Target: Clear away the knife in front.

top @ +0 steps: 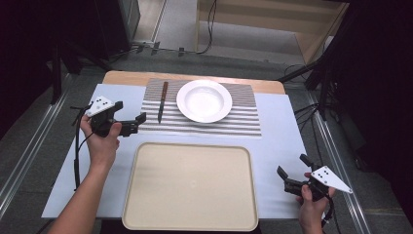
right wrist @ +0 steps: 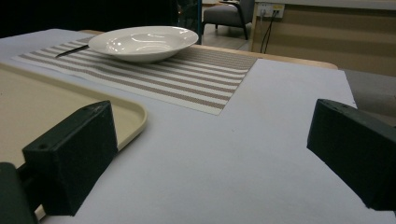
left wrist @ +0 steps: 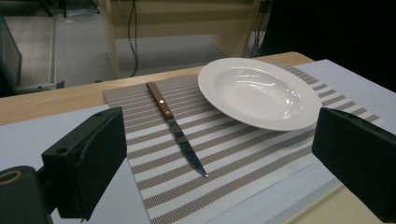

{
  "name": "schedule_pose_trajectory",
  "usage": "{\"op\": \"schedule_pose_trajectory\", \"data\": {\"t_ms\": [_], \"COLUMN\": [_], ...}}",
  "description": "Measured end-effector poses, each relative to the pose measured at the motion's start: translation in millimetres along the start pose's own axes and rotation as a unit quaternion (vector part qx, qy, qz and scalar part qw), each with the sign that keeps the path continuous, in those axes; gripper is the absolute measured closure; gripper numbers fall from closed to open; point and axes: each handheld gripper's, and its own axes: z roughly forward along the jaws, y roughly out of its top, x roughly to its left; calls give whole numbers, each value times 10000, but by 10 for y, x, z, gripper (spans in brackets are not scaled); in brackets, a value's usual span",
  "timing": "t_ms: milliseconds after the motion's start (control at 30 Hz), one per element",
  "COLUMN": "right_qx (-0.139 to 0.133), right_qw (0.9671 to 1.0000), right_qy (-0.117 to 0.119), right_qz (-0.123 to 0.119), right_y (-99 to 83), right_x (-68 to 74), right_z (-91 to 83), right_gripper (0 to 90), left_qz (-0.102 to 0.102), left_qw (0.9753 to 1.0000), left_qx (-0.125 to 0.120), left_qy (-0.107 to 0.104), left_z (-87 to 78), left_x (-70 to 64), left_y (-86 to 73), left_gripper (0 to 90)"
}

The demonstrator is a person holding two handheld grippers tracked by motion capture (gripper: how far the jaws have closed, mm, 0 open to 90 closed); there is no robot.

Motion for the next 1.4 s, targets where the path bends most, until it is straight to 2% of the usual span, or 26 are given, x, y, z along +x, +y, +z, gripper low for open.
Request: {"op": "schedule_pose_trajectory", "data": {"t_ms": [167,267,433,833,1000,1133,1233,1400], "right_qx": [1,-4,-3,-2,-4,0,2,-5], "right_qw": [10000,10000,10000,10000,10000,10000,10000,10000], "right_qy": [13,20,23,30,37,40,44,59], "right_qz": [10,-1,6,0,1,8,-1,2], "right_y": [0,0,0,0,0,0,0,-1], "right_x": [0,0,-1,-2,-3,-2,-1,-3], "right_z": [1,1,1,4,4,6,8,9], "right_gripper": [3,3,3,2,3,3,3,3], "left_qz": [-67,-121,-225,-388,-522,-523,-527,-646], "left_qw": [10000,9997,9992,9967,9943,9922,9908,9862], "left_qx": [63,180,304,667,846,1023,1141,1417], "left_qy": [26,142,125,256,386,493,499,564], "left_z": [119,244,366,783,945,1075,1169,1335], "left_x": [14,33,73,193,244,271,293,332], "left_y": [50,105,157,323,380,420,449,485], "left_gripper": [63,106,144,233,315,356,387,455]}}
